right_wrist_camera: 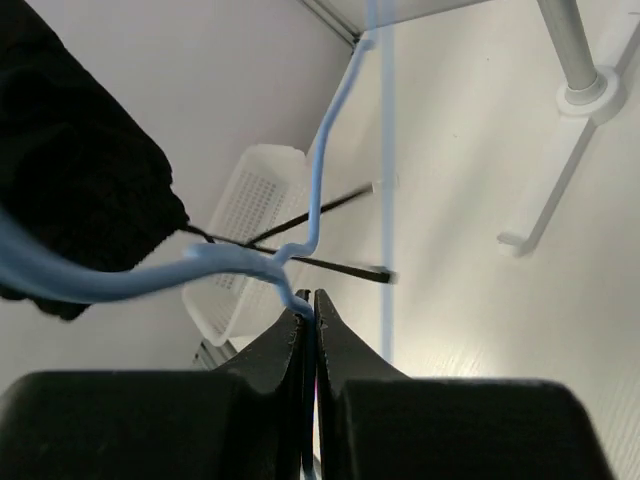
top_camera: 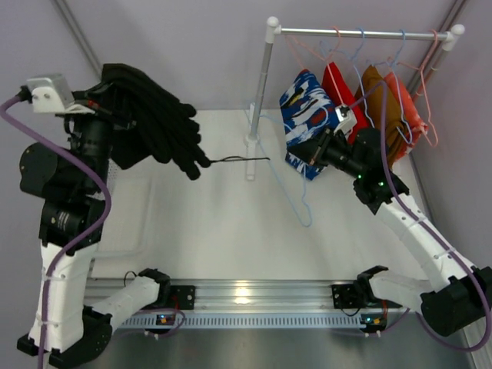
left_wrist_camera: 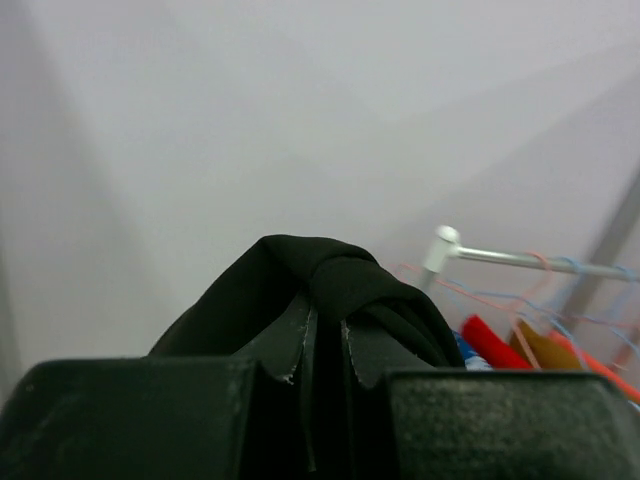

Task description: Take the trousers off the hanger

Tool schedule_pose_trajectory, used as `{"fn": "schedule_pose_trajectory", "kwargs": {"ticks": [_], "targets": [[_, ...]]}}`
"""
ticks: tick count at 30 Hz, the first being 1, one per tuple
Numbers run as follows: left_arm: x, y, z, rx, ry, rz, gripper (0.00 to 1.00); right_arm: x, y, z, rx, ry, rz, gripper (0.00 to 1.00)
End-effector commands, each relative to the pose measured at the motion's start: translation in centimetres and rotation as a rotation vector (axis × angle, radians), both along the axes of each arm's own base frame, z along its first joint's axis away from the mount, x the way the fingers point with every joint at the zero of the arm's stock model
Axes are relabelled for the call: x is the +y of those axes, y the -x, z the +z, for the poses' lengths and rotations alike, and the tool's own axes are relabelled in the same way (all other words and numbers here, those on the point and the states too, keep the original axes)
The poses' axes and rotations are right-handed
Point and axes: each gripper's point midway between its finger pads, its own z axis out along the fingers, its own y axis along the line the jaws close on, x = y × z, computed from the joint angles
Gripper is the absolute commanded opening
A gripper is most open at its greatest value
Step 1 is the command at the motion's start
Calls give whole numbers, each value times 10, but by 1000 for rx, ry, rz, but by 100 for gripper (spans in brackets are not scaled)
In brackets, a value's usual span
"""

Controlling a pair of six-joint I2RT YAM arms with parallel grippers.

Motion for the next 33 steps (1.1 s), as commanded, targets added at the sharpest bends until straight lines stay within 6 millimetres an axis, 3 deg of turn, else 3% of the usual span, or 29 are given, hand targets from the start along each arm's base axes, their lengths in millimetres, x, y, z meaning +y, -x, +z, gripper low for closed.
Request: {"fn": "schedule_pose_trajectory", "kwargs": {"ticks": [1, 6, 7, 8, 10, 11, 17, 21, 30, 33], "targets": [[68, 49, 33, -175, 18, 273, 0, 4, 13, 11, -69, 13, 28, 0], [113, 59, -6, -112, -76, 528, 0, 9, 18, 12, -93, 29, 52, 0], [125, 68, -12, -107, -103, 599, 0, 10, 18, 14, -98, 30, 53, 0], [131, 60, -32, -71, -128, 642, 0, 11, 19, 15, -102, 31, 58, 0], [149, 74, -42, -76, -140, 749, 0, 14, 21, 14, -109, 43, 70, 0], [152, 67, -57, -58, -158, 774, 0, 15, 22, 15, -114, 47, 75, 0], [179, 82, -74, -59, -206, 957, 0, 22, 28, 18, -139, 64, 106, 0], [182, 85, -60, -98, -221, 992, 0, 25, 27, 20, -149, 79, 117, 0], [175, 34, -14, -116, -335, 1027, 0, 35, 22, 24, -154, 82, 134, 0], [178, 33, 6, -138, -335, 1064, 0, 35, 21, 28, -163, 80, 134, 0]]}}
